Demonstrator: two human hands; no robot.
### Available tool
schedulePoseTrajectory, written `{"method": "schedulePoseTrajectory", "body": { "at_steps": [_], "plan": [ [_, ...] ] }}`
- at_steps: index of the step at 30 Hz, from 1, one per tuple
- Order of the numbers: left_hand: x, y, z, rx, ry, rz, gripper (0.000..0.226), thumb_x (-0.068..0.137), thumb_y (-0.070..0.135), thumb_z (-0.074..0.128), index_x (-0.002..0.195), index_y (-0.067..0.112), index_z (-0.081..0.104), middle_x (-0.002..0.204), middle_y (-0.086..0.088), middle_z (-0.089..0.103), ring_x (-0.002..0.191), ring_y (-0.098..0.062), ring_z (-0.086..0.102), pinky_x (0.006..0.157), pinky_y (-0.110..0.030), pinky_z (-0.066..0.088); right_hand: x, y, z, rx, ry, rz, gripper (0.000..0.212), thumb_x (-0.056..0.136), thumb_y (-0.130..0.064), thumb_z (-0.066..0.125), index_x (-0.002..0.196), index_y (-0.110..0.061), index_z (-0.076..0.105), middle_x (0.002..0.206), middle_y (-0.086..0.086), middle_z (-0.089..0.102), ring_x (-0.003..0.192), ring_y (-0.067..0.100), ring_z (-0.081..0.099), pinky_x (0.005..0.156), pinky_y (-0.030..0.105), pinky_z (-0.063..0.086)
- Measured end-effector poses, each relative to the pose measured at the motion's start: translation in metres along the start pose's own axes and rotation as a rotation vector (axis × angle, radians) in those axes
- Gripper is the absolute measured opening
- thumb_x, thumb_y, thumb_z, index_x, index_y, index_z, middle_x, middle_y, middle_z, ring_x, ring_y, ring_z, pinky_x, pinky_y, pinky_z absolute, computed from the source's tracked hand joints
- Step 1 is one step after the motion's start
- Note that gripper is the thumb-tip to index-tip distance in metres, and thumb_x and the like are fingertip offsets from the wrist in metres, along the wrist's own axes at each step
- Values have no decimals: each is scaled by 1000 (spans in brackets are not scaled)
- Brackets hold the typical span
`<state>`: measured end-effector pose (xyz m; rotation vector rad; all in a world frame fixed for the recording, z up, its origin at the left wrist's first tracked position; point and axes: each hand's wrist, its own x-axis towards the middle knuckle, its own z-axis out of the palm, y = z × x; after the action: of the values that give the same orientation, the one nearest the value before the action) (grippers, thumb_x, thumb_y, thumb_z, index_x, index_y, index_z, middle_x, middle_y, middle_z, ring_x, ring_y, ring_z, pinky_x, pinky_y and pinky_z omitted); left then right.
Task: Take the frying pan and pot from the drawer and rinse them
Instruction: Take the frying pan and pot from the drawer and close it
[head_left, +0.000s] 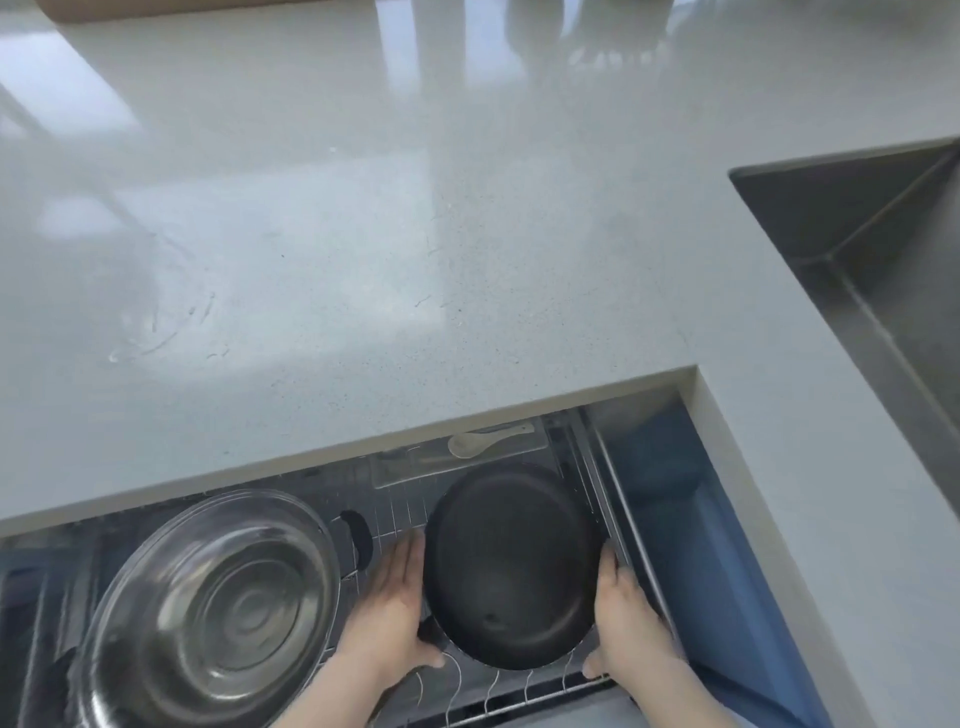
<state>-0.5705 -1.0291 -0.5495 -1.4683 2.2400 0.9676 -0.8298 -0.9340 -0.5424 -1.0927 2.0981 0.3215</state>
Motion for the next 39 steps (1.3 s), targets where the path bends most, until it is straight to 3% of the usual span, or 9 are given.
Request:
{"method": "schedulePoseTrajectory", "body": {
  "at_steps": [7,12,17,23,27,30,32,35,39],
  "plan": [
    [23,-5,3,-49,-101,-67,146,62,34,87,148,24,-31,163,-1,-9,147,-26,19,113,-35,32,12,2,17,44,38,14,140,66,-23,89,151,-11,-22,150,5,28,134,18,44,108,30,38],
    [30,-8,13,-142,-124,-44,149,61,27,86,132,38,-45,163,7,-4,141,-21,34,103,-34,43,15,7,26,126,68,-31,145,63,-23,89,148,-19,-28,150,4,29,129,17,49,104,30,42],
    [34,-5,23,-274,-104,-53,145,63,25,84,141,37,-37,160,1,9,128,-20,49,97,-31,47,22,16,29,240,27,-99,149,58,-23,90,148,-19,-30,158,4,18,122,18,53,95,25,46],
    [35,-7,30,-456,-107,-81,148,56,18,83,133,58,-36,155,-2,25,112,-14,57,85,-25,53,30,23,36,376,2,-150,156,54,-19,88,134,-47,-43,145,-2,36,105,15,60,88,31,54],
    [29,1,25,-662,-89,-61,146,50,11,83,142,57,-20,143,13,39,118,-15,51,79,-25,56,33,24,25,417,-3,-185,155,47,-17,87,142,-50,-31,149,-5,30,120,15,52,91,34,54],
    [22,-7,27,-699,-132,-73,144,53,6,84,145,53,-16,112,9,59,90,-15,63,67,-25,58,31,27,18,427,-50,-210,154,44,-14,86,144,-51,-25,149,-7,28,121,15,49,86,31,56],
    [15,-13,25,-752,-171,-76,141,55,4,82,143,58,-14,88,6,60,74,-14,62,68,-31,59,29,27,14,427,-73,-216,156,41,-15,88,144,-52,-23,151,-8,26,125,16,47,87,31,56],
    [5,-14,10,-747,-176,-33,140,55,8,84,142,61,-12,104,8,65,88,-16,67,75,-36,59,25,25,6,423,-129,-219,159,40,-20,90,144,-48,-27,157,-12,16,137,17,35,101,33,48],
    [-6,-6,-19,-690,-213,58,139,55,16,86,141,60,-14,137,25,45,125,-2,49,96,-22,49,18,26,-8,459,-209,-215,158,40,-20,92,145,-49,-23,153,-14,24,136,17,35,107,35,44]
  ]
}}
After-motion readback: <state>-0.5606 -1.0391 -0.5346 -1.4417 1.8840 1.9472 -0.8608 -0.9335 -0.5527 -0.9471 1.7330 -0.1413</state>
